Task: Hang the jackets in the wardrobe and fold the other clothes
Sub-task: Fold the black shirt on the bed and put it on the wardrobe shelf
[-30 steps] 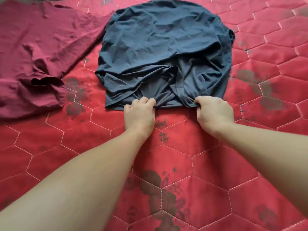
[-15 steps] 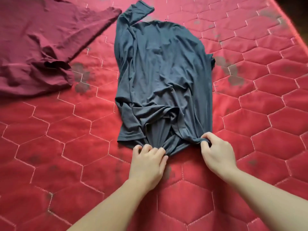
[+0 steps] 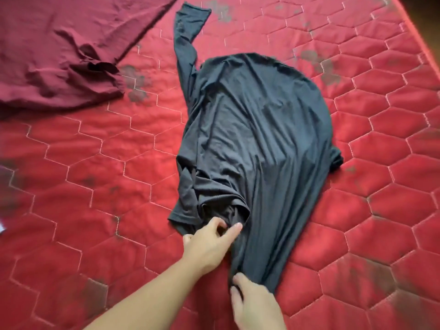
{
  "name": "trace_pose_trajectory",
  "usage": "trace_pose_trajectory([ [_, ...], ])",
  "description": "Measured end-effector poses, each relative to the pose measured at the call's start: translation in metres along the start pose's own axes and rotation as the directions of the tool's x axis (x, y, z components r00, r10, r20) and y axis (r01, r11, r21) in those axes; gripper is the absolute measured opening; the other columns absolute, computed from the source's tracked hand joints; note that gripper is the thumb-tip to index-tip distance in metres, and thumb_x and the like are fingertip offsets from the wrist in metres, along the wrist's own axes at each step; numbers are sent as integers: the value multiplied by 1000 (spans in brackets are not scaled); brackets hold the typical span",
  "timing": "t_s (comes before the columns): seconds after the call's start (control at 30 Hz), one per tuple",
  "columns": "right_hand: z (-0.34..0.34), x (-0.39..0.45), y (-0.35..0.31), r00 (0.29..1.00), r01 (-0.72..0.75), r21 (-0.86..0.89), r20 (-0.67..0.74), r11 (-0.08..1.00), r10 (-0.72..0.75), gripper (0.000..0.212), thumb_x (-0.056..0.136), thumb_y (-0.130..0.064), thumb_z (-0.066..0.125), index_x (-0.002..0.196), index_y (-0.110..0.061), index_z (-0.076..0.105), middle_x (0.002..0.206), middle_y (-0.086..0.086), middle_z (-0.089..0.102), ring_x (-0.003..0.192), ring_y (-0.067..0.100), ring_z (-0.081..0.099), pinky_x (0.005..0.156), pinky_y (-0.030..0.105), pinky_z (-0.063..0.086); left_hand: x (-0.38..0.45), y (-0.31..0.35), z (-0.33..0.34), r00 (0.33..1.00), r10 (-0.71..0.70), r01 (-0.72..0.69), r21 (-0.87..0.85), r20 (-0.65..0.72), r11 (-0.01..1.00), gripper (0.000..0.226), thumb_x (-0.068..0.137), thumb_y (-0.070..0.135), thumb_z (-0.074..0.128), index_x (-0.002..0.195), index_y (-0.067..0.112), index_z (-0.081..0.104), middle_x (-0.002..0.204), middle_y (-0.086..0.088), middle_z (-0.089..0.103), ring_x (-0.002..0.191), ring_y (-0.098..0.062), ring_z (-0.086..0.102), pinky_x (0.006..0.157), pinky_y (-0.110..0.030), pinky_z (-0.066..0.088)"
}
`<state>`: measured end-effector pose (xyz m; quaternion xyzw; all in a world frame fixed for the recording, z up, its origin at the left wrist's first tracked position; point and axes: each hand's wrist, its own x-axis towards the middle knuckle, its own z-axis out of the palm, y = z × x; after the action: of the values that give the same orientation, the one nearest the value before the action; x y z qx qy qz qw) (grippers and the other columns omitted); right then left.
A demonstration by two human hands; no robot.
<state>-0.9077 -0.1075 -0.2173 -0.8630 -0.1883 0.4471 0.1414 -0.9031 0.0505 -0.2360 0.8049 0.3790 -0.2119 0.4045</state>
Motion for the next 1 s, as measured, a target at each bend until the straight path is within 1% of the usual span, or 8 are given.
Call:
trace_pose_trajectory([
  [0.2, 45, -29, -41, 976, 119, 101, 174, 988, -135, 33, 82, -40, 42, 107, -23, 54, 109, 4, 63, 104, 19, 61, 88, 26, 46, -17, -17, 3, 996, 74, -59, 293, -40, 954, 46, 86, 31, 50, 131, 28, 40, 114, -3, 67, 111, -30, 58, 86, -34, 34],
  [0.3, 22, -20, -28, 954, 257, 266, -222, 929, -200, 15, 81, -30, 57, 89, -20, 64, 90, -1, 61, 89, 16, 61, 84, 31, 48, -21, -33, -5, 993, 85, -59, 276, -83, 959, 37, 89, 31, 53, 125, 25, 45, 112, -9, 68, 106, -35, 59, 82, -35, 41],
  [0.4, -32, 26, 16, 789, 131, 339, -605, 932, 109, 34, 77, -17, 77, 108, -12, 63, 111, 10, 54, 106, 25, 51, 99, 36, 39, -22, -50, -15, 992, 75, -46, 260, -103, 964, 29, 91, 30, 52, 119, 24, 50, 107, -9, 69, 101, -36, 61, 78, -36, 44],
  [0.53, -73, 74, 34, 794, -227, 452, -427, 863, 433, 57, 75, -38, 79, 117, -8, 56, 121, 18, 56, 112, 34, 53, 92, 34, 39, -24, -65, -27, 994, 52, -37, 152, -97, 988, 29, 91, 21, 51, 118, 27, 54, 107, -7, 70, 100, -34, 62, 80, -40, 49],
  [0.73, -30, 67, -22, 976, -107, 194, -165, 975, 140, 27, 78, -24, 61, 59, -11, 46, 80, 14, 67, 84, 34, 61, 63, 30, 34, -20, -75, -66, 924, -100, 191, 220, -369, 956, 42, 84, 18, 58, 125, 29, 52, 120, -12, 61, 111, -35, 54, 92, -43, 43],
  [0.83, 8, 43, -41, 1000, -10, 140, 3, 990, 10, 34, 79, -28, 60, 59, -12, 37, 85, 15, 65, 85, 35, 57, 62, 29, 29, -30, -56, -63, 830, 196, 80, 460, -522, 884, 61, 74, 29, 71, 131, 32, 51, 125, -4, 51, 118, -31, 45, 98, -49, 31],
  [0.9, 18, 31, -44, 993, 81, 139, 76, 987, -92, 31, 82, -33, 61, 64, -13, 46, 87, 13, 67, 88, 34, 59, 64, 32, 35, -33, -32, -44, 779, 433, -158, 526, -453, 836, 51, 74, 43, 66, 123, 33, 58, 122, 2, 56, 118, -27, 48, 97, -47, 31],
  [1.0, 9, 19, -39, 945, 259, 180, 156, 949, -288, 14, 88, -32, 62, 86, -19, 67, 99, 10, 71, 93, 25, 62, 76, 28, 46, -22, 7, -3, 941, 327, -275, 363, -89, 890, 64, 77, 68, 58, 133, 37, 49, 128, 6, 52, 122, -22, 46, 99, -41, 39],
])
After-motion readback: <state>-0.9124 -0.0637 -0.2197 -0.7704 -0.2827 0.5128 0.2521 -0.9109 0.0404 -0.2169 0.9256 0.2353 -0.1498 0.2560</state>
